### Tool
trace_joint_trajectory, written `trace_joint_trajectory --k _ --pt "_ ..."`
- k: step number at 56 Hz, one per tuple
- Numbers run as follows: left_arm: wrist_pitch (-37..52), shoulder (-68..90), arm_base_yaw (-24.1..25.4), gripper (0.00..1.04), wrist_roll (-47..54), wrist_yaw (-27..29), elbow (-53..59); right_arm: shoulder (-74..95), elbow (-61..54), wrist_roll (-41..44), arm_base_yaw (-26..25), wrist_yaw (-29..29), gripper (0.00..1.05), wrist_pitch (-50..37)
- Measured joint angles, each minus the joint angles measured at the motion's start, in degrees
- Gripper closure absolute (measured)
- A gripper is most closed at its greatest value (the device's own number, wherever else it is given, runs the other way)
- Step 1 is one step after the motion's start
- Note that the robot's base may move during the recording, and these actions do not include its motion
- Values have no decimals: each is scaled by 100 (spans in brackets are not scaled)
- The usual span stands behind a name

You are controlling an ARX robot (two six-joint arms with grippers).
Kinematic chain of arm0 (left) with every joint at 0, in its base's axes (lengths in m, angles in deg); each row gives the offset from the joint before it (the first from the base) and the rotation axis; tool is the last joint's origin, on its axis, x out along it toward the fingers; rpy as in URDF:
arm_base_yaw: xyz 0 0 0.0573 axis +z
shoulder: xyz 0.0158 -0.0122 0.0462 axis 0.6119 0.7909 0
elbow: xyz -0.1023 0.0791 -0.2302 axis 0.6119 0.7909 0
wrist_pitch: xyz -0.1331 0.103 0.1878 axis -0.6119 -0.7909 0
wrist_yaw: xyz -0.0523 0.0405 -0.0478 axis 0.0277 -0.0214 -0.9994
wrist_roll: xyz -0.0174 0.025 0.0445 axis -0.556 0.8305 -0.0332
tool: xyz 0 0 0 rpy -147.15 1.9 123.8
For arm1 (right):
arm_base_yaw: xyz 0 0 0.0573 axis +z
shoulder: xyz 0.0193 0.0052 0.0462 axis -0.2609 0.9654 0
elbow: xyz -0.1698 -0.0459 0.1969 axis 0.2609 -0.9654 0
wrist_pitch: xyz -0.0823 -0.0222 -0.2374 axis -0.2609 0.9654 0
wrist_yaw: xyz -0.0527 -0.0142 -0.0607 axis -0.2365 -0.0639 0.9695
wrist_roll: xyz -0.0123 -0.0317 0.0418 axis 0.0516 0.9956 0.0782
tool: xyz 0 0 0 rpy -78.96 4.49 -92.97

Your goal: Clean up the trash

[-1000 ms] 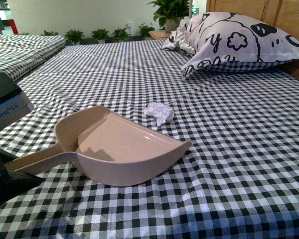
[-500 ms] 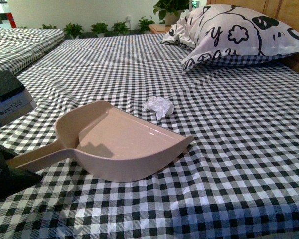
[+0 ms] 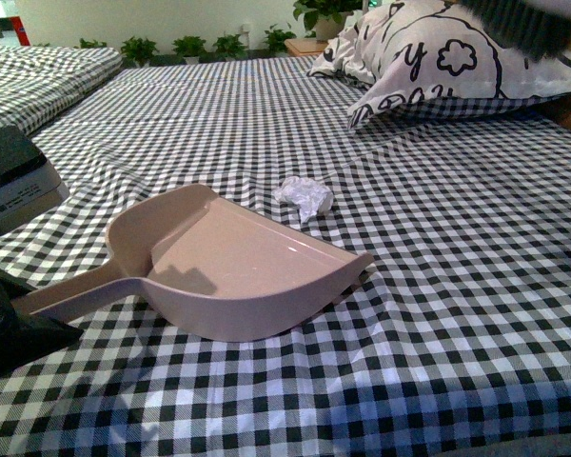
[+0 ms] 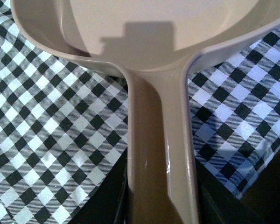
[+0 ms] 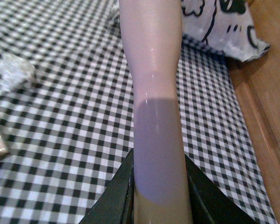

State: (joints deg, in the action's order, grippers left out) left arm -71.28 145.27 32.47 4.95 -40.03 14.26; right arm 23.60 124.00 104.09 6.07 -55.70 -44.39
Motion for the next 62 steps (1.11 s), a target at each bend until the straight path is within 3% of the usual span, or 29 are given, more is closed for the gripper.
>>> trace_joint_trajectory --k 16,40,41,53,57,62 --pt "-4 4 0 78 13 2 0 2404 1578 367 -219 -155 84 205" --pt "-4 4 0 78 15 4 0 3735 2035 726 -66 -369 84 334" --pt "-4 4 0 78 15 4 0 3755 2037 708 55 -761 84 374" --pt "-4 4 0 78 17 2 0 3206 1954 1016 118 -2959 84 1276" --pt "-4 4 0 78 20 7 0 2745 1943 1270 13 -4059 84 1930" --pt "-4 4 0 78 26 2 0 2212 1952 1545 -264 -4763 84 2461"
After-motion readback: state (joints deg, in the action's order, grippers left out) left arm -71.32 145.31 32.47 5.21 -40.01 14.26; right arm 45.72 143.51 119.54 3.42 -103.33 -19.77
